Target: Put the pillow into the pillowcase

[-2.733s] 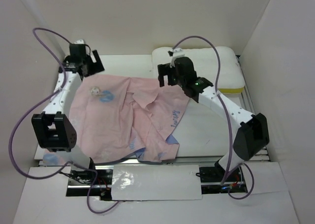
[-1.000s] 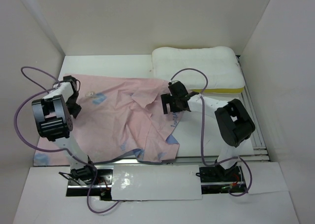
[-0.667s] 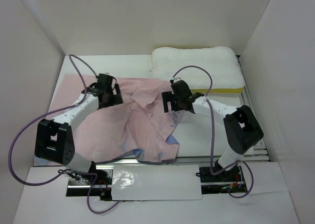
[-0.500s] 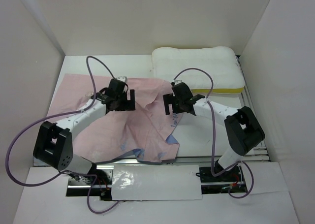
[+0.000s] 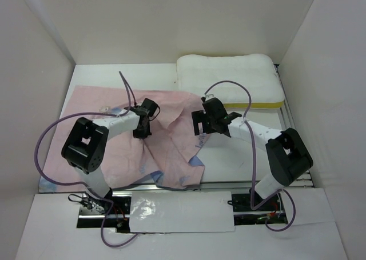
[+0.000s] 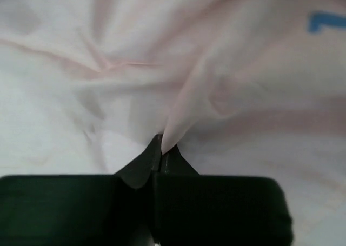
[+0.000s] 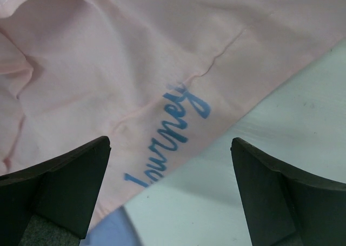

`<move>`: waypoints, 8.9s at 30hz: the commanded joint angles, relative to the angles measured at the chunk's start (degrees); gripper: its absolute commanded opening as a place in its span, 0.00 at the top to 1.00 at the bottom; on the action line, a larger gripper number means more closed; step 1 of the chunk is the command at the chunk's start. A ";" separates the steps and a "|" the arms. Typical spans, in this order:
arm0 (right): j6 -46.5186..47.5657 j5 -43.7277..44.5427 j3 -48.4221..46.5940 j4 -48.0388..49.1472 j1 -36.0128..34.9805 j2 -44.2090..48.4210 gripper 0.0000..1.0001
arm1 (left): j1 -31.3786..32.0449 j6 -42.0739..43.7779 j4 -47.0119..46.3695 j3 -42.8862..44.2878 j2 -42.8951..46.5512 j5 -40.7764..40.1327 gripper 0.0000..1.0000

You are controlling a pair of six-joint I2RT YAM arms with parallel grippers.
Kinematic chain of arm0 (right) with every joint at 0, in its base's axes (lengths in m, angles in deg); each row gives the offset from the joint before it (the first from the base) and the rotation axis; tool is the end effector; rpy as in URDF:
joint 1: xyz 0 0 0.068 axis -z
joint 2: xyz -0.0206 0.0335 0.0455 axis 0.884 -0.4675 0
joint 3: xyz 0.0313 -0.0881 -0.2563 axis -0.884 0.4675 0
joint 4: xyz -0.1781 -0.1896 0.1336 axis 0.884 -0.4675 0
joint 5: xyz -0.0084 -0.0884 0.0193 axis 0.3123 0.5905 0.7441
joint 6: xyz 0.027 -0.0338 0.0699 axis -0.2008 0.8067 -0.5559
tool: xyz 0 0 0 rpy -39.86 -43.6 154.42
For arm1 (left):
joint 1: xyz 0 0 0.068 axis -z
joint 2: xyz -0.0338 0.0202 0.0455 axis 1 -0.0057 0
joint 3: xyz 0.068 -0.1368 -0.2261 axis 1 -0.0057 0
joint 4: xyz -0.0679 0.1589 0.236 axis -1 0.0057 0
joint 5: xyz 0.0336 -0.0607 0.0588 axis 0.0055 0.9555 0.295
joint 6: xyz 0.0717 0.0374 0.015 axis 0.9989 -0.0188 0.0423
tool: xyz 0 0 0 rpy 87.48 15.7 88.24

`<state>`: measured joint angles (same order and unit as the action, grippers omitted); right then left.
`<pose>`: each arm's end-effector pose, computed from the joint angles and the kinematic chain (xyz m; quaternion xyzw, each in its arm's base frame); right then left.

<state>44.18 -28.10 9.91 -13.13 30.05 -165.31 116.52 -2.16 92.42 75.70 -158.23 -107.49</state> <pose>0.3173 0.1906 0.1536 -0.1131 0.9327 0.0971 0.3285 0.3419 -0.1456 0.1168 -0.1025 0.9615 0.0488 0.2504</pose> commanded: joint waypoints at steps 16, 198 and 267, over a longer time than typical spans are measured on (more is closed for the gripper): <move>4.62 2.93 -16.36 -0.72 1.40 -7.68 0.00 | -26.77 -3.46 3.69 -1.49 -1.94 -2.39 1.00; -8.27 8.01 -3.83 57.28 -7.56 -7.60 1.00 | 9.44 12.73 7.90 22.60 9.85 10.98 1.00; 21.93 -19.84 -33.07 16.25 19.51 -26.28 0.00 | 0.31 25.73 5.44 39.99 -13.34 14.92 0.01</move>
<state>55.77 -41.00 -16.63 10.74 49.13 -185.88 116.74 20.81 99.83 113.73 -170.99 -95.28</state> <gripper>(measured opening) 0.997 0.990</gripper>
